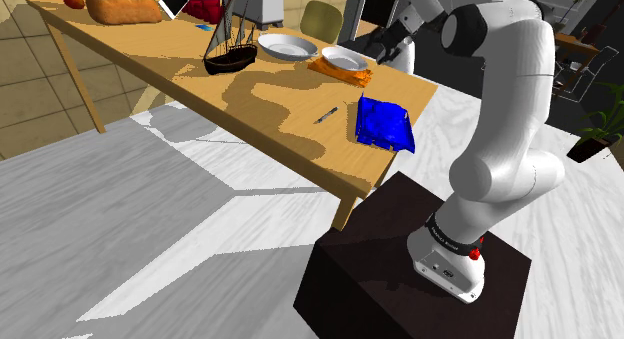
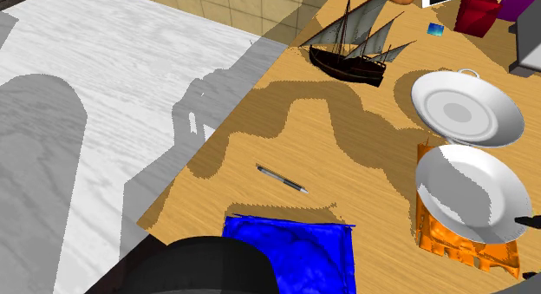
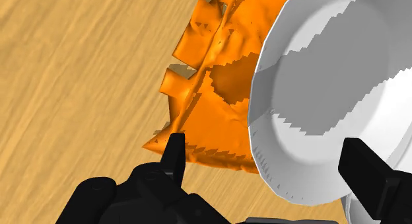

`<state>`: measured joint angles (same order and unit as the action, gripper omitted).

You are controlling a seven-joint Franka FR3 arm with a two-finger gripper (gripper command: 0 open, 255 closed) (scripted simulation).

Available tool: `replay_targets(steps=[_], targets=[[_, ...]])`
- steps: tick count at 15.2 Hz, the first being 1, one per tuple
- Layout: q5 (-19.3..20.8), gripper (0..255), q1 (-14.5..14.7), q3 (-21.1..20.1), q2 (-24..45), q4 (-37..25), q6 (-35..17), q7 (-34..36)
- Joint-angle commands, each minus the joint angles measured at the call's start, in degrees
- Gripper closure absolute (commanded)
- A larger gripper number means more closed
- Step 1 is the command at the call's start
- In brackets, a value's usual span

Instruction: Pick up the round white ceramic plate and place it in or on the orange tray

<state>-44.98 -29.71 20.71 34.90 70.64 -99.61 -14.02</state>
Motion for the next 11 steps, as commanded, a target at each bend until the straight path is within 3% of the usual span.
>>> replay_targets(steps=[1, 3, 11], targets=[[0.28, 0, -1.14, 0.32, -0.26, -2.05, 2.46, 0.46], [0.48, 0, -2.56, 0.59, -0.25, -4.89, 5.40, 1.10], [0.48, 0, -2.55, 0.59, -0.25, -4.89, 5.41, 1.10]])
